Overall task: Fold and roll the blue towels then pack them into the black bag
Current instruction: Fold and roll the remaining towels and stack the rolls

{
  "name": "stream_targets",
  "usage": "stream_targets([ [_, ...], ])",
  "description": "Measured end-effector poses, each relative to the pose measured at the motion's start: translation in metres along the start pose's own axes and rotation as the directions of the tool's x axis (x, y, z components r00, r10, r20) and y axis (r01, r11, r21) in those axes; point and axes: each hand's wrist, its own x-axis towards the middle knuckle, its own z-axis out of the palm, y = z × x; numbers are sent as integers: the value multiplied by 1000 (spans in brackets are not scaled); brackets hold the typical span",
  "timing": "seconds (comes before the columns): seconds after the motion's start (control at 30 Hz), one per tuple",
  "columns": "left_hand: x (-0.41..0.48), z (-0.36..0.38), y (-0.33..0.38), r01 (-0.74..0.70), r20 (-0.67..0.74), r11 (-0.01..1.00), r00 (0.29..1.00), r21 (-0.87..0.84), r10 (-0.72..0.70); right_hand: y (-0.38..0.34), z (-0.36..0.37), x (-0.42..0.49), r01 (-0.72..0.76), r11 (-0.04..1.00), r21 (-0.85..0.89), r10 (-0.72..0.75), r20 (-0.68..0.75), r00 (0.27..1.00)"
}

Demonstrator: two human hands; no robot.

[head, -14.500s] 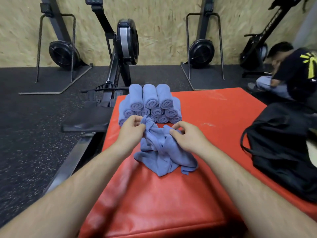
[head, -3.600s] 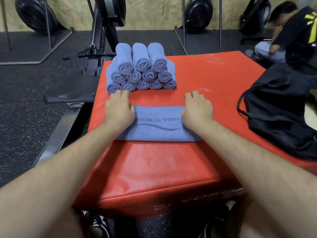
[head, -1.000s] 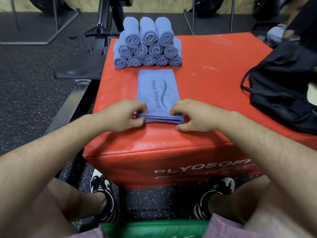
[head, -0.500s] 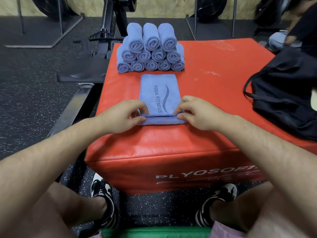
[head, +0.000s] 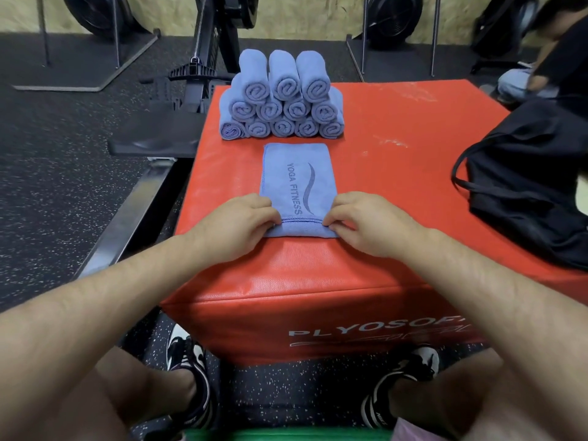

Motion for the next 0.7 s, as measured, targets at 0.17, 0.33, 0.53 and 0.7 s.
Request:
stream_targets([
  [0.17, -7, -1, -11, -9, 69, 994, 998, -105, 16, 1, 3, -4, -28, 999, 42, 26, 62, 998],
  [0.33, -6, 0, -14, 138, 83, 943, 989, -302, -119, 6, 8, -2, -61, 993, 103, 57, 41, 998],
  [0.53, -3, -10, -11, 303, 194, 858, 951, -415, -242, 3, -6, 0, -204, 957, 204, 179, 133, 975],
  [0.7, -1, -8, -7, 332, 159, 863, 943, -382, -292, 4, -5, 2, -241, 928, 284, 199, 171, 965],
])
